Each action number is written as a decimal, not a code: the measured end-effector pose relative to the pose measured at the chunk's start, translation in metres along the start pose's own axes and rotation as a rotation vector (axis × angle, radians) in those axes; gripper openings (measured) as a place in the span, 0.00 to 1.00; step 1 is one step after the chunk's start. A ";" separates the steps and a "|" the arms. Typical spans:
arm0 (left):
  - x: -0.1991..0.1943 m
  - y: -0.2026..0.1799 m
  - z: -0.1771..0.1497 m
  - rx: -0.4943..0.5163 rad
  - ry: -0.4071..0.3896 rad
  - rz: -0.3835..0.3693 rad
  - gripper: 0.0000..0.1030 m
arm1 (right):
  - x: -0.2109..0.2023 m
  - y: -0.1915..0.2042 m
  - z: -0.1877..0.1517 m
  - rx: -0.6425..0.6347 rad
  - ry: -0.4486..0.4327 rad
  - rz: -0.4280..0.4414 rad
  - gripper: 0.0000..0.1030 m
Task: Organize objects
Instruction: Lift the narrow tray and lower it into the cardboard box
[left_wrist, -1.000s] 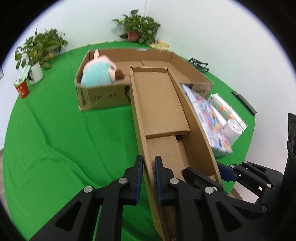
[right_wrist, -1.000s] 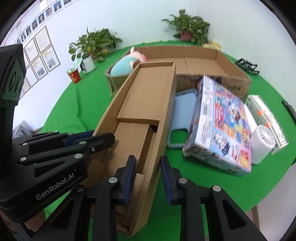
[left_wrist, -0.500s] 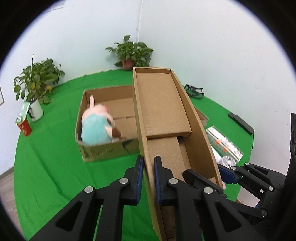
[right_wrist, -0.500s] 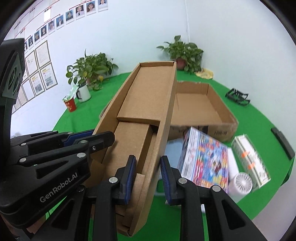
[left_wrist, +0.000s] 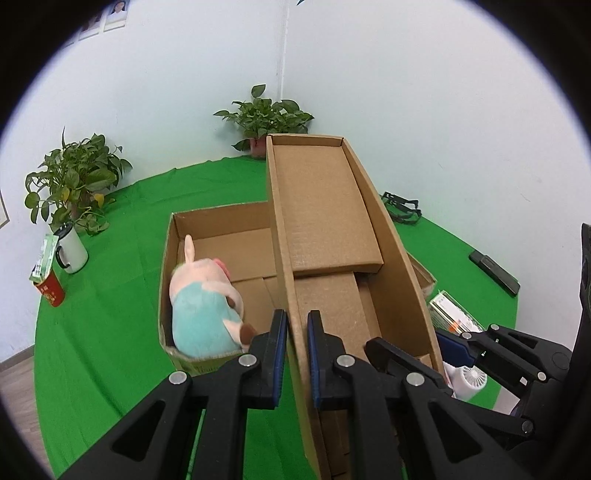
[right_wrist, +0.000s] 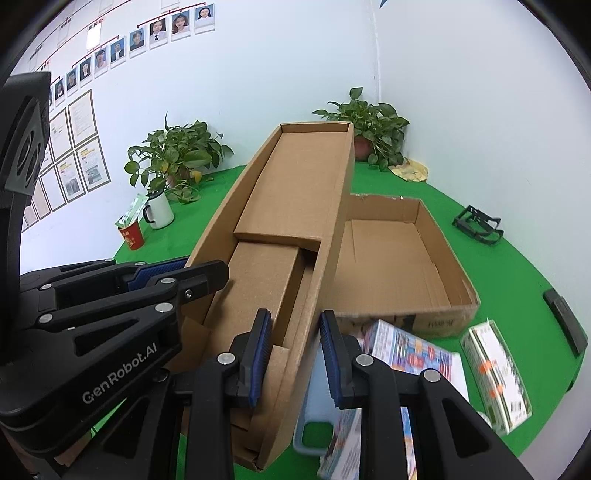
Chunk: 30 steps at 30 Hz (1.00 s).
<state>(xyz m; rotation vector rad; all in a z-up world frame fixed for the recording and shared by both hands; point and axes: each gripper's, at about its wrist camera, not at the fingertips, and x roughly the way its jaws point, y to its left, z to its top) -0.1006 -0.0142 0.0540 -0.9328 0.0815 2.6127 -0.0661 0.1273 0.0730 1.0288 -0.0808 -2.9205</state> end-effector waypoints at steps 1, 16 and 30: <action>0.004 0.001 0.005 0.002 -0.001 0.005 0.10 | 0.007 -0.001 0.008 -0.008 0.002 0.002 0.24; 0.092 0.020 0.063 -0.023 0.104 0.007 0.10 | 0.116 -0.040 0.094 0.002 0.114 0.017 0.24; 0.179 0.041 0.046 -0.070 0.278 0.074 0.10 | 0.248 -0.060 0.088 -0.006 0.270 0.082 0.24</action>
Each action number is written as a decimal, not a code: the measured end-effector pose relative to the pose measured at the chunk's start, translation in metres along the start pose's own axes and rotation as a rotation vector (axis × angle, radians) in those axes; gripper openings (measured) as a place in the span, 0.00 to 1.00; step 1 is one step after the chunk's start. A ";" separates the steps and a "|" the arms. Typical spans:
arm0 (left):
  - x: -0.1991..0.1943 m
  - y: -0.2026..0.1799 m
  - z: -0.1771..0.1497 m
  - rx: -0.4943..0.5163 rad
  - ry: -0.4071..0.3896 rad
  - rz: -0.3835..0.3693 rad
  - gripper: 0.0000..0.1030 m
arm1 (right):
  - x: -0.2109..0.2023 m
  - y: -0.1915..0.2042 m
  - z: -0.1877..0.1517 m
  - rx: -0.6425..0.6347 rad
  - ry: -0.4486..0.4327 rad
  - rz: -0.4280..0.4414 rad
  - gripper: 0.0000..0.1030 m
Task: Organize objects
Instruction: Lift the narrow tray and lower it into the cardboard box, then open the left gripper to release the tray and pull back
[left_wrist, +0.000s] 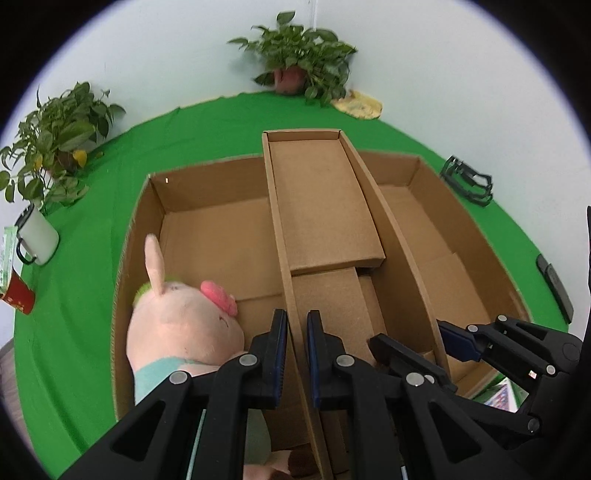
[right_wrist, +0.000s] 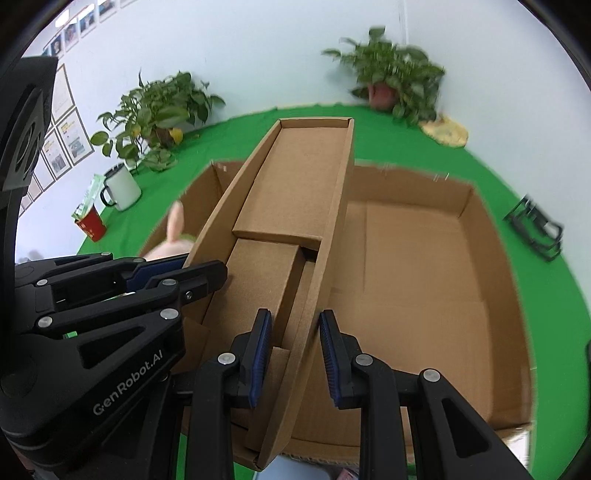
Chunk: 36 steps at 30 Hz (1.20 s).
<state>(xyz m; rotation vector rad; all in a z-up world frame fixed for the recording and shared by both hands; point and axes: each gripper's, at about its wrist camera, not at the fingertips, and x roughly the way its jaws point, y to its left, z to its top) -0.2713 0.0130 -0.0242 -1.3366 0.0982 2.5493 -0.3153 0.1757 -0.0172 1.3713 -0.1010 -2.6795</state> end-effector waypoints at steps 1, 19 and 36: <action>0.005 0.001 -0.002 -0.003 0.014 0.004 0.10 | 0.009 0.000 -0.004 0.003 0.015 0.005 0.24; 0.016 0.017 -0.017 -0.023 0.059 -0.009 0.12 | 0.072 -0.002 -0.031 0.056 0.131 0.081 0.23; -0.131 0.006 -0.072 0.026 -0.415 0.070 0.83 | -0.041 -0.009 -0.055 0.065 -0.111 -0.174 1.00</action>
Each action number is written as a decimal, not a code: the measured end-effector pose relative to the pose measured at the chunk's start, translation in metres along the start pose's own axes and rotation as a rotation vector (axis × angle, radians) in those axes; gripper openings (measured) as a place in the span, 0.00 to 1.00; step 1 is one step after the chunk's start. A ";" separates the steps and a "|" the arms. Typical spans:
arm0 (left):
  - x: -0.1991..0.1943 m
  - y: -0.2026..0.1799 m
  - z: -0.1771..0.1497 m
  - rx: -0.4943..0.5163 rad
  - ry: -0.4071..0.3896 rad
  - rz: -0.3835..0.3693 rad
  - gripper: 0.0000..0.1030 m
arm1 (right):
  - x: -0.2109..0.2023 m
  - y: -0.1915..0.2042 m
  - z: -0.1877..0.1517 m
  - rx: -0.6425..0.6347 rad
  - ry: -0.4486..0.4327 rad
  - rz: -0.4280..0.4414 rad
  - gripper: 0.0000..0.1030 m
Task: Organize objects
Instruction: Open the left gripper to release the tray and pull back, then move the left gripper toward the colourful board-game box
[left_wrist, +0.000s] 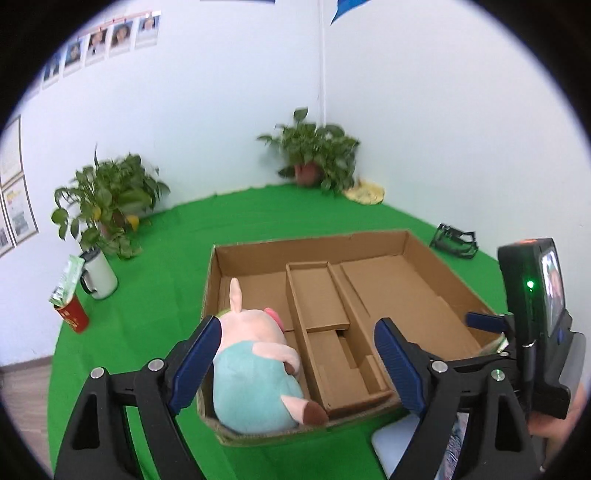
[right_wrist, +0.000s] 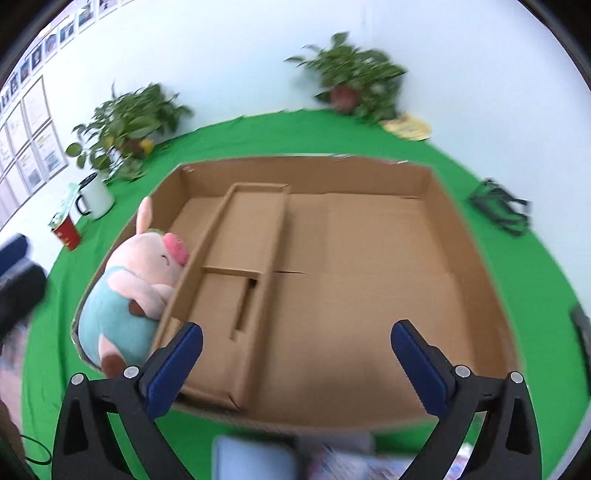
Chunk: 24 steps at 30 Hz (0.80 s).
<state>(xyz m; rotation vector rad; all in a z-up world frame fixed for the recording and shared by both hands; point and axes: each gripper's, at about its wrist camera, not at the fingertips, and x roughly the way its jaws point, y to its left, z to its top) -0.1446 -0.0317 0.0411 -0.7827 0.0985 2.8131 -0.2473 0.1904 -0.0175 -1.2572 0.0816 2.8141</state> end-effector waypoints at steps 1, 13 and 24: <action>-0.007 -0.002 -0.002 -0.003 -0.011 -0.010 0.83 | -0.010 -0.003 -0.006 0.000 -0.015 -0.022 1.00; -0.070 -0.054 -0.025 0.033 -0.092 -0.074 0.83 | -0.143 -0.047 -0.096 0.037 -0.170 -0.107 1.00; -0.087 -0.076 -0.047 0.014 -0.056 -0.097 0.83 | -0.167 -0.059 -0.136 0.031 -0.144 -0.104 1.00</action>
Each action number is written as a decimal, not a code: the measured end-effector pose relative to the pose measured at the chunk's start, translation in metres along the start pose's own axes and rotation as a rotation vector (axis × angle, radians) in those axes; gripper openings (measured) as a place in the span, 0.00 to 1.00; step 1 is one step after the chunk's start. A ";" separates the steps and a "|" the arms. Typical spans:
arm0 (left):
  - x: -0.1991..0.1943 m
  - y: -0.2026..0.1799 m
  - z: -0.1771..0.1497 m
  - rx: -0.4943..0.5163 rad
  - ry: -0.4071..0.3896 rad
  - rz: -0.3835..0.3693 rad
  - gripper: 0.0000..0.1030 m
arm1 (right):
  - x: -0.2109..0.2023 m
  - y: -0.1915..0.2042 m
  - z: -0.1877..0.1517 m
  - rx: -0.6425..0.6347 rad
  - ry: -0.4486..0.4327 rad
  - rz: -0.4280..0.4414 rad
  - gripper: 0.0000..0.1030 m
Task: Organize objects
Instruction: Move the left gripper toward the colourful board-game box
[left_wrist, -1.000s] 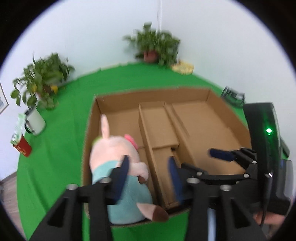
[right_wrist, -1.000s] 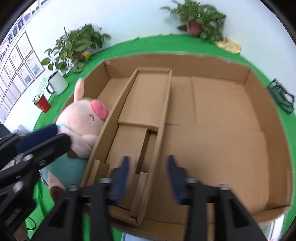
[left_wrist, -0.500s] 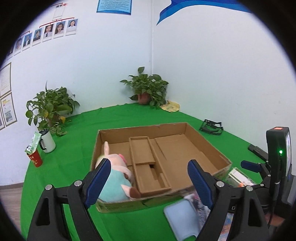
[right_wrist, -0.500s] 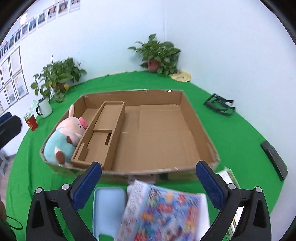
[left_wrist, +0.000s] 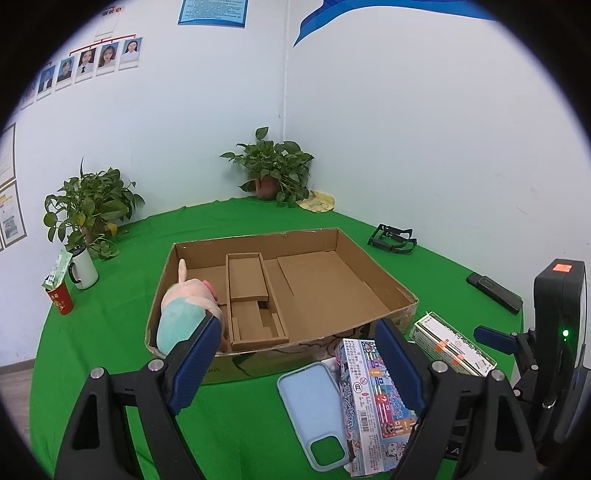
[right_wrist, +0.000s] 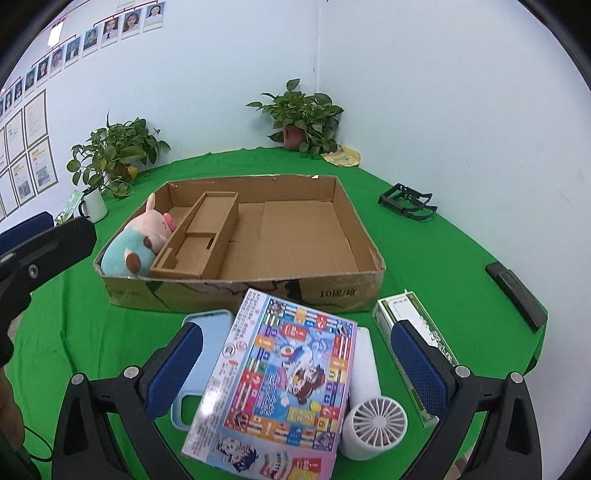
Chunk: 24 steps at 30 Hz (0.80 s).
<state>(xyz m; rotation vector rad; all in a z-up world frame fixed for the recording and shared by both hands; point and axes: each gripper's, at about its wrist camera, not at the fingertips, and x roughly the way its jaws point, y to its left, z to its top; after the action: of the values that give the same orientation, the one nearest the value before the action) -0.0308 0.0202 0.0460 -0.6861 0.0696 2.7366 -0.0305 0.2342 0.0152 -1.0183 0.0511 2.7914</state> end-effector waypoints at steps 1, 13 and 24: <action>0.000 0.001 0.000 -0.006 0.004 -0.005 0.83 | -0.001 -0.001 -0.002 0.002 0.003 0.002 1.00; 0.009 0.004 -0.008 -0.014 0.053 -0.045 0.83 | 0.004 0.000 -0.013 0.000 0.033 0.006 1.00; 0.020 0.003 -0.015 -0.020 0.095 -0.064 0.82 | 0.010 0.001 -0.021 -0.006 0.050 0.008 1.00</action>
<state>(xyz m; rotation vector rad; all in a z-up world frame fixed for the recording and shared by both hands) -0.0418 0.0215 0.0227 -0.8094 0.0417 2.6461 -0.0253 0.2326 -0.0077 -1.0916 0.0538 2.7751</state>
